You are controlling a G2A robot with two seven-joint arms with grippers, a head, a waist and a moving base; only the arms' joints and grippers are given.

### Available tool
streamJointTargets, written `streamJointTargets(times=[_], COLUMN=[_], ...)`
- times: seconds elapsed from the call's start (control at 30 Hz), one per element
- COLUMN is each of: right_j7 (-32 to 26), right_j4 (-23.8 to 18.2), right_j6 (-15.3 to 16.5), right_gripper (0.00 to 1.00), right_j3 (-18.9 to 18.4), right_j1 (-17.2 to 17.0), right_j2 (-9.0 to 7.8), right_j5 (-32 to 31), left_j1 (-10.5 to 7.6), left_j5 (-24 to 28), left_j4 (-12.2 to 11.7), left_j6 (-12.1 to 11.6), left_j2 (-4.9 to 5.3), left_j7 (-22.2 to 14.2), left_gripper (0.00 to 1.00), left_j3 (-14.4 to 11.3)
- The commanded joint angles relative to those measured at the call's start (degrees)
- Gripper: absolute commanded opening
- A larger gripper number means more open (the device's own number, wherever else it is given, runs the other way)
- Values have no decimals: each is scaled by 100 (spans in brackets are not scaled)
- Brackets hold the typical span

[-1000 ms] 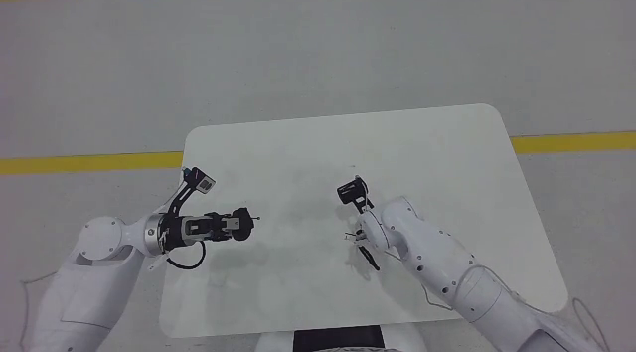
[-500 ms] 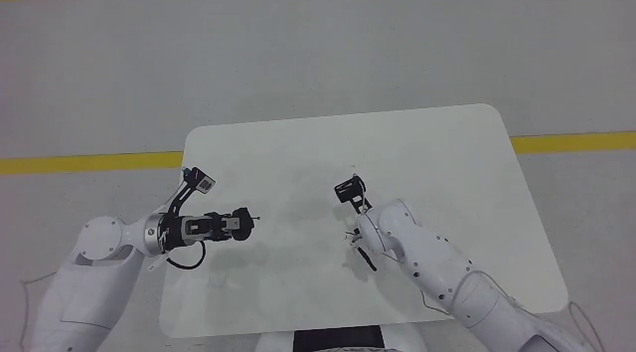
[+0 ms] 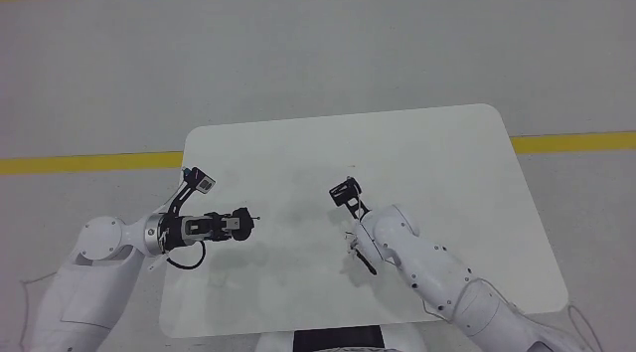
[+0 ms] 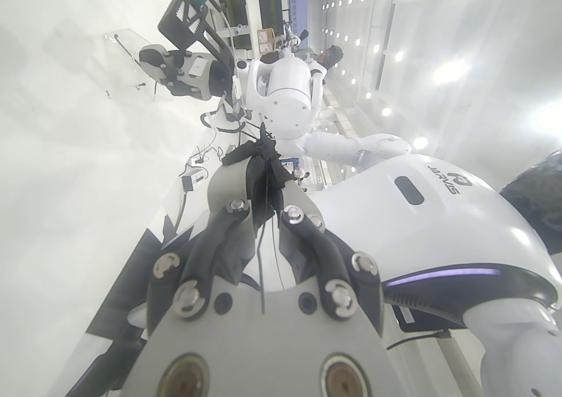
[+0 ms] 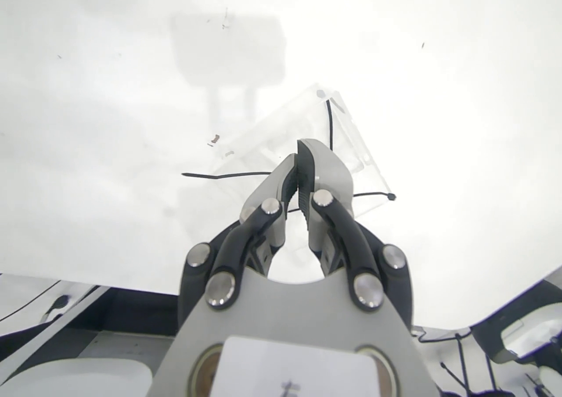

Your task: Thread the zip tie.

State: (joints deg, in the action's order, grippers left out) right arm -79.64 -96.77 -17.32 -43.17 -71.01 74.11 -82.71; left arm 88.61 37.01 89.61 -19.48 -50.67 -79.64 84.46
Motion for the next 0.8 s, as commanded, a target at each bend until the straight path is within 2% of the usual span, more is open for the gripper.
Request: streamJointTargets(times=[0.0, 0.27, 0.6, 0.77], right_j7=[0, 0, 0, 0], right_j4=[-48, 74, 527, 547], right_j6=[93, 241, 180, 112], right_gripper=[0, 0, 0, 0], right_j3=[53, 215, 424, 510], right_j1=[-22, -92, 152, 204], right_j2=[-9, 23, 98, 105], right_j5=[-128, -707, -724, -724], left_j1=[0, 0, 0, 0], left_j5=[0, 0, 0, 0], left_j4=[0, 0, 0, 0], left_j6=[0, 0, 0, 0], left_j2=[0, 0, 0, 0], left_j7=[0, 0, 0, 0], left_gripper=[0, 0, 0, 0], left_j3=[0, 0, 0, 0])
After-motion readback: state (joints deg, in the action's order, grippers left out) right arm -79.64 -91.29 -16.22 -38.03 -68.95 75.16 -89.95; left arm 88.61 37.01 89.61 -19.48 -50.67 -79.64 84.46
